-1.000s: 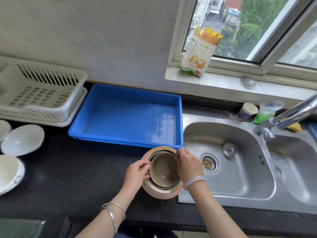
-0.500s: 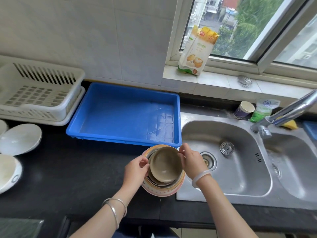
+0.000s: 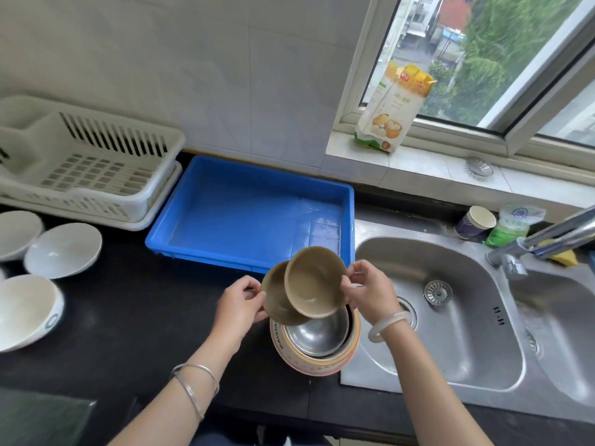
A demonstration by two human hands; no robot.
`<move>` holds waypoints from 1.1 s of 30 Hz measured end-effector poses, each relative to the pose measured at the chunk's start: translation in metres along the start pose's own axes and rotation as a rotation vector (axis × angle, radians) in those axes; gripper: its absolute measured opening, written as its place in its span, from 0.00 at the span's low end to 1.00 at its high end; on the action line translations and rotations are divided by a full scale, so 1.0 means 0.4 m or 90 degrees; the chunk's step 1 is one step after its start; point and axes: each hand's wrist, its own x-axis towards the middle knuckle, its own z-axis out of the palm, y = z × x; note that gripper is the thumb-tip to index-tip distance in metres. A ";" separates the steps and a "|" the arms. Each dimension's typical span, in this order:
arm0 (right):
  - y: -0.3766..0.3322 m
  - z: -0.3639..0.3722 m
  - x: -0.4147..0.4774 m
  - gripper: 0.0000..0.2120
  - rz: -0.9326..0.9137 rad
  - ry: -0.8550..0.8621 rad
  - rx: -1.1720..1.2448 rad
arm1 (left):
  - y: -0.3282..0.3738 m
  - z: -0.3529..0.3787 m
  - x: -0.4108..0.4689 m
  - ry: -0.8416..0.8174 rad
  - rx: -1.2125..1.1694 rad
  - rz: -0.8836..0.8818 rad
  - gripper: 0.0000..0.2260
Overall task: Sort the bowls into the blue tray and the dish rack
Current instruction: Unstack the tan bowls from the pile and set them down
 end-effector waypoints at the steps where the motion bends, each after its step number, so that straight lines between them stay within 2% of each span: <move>1: -0.013 0.010 0.006 0.10 0.000 -0.006 0.016 | 0.001 -0.019 0.002 0.013 -0.006 0.001 0.03; 8: -0.092 0.151 0.053 0.12 -0.003 -0.086 0.049 | -0.040 -0.200 0.007 0.140 -0.087 -0.027 0.02; 13: -0.130 0.332 0.077 0.11 0.029 -0.165 0.074 | -0.115 -0.329 -0.008 0.251 -0.174 -0.071 0.02; 20: -0.170 0.594 0.065 0.08 0.085 -0.273 0.020 | -0.233 -0.499 -0.036 0.404 -0.244 -0.148 0.03; 25: -0.210 0.746 0.065 0.06 0.189 -0.299 0.051 | -0.282 -0.575 -0.033 0.452 -0.286 -0.171 0.03; 33: -0.253 0.878 0.083 0.07 0.254 -0.298 0.051 | -0.305 -0.617 -0.001 0.476 -0.303 -0.194 0.04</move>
